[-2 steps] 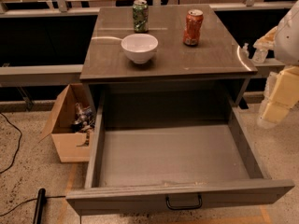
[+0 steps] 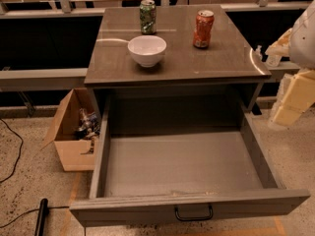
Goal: Close top drawer
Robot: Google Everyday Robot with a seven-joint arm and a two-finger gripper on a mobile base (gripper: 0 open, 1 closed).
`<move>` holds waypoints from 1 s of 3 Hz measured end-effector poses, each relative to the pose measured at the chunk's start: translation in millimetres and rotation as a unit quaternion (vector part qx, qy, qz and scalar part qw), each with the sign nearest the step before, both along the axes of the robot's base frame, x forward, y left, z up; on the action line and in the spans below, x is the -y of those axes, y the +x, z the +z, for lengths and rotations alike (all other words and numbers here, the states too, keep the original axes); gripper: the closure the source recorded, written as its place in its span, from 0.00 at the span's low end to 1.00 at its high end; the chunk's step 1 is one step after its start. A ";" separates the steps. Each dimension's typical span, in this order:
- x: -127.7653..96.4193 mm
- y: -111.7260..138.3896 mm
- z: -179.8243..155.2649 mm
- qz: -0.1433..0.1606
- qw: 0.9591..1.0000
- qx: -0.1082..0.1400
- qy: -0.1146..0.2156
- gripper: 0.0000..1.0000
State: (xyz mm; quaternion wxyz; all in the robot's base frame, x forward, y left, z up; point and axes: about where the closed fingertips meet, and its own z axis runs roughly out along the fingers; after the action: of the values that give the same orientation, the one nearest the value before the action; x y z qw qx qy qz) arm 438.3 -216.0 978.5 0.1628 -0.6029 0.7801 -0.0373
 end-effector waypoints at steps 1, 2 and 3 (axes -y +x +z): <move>7.5 -6.0 -10.9 0.001 1.000 0.012 0.003 0.37; 22.7 -20.5 -37.1 0.001 1.000 0.014 0.002 0.61; 40.7 -38.9 -72.7 -0.004 1.000 0.005 -0.001 0.84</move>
Offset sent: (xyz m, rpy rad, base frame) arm -0.0389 -0.0440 -0.0761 0.0021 -0.0120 -0.0013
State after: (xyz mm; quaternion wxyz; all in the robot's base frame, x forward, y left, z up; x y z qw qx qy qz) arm 399.4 -256.7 905.8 0.1662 -0.5994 0.7819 -0.0416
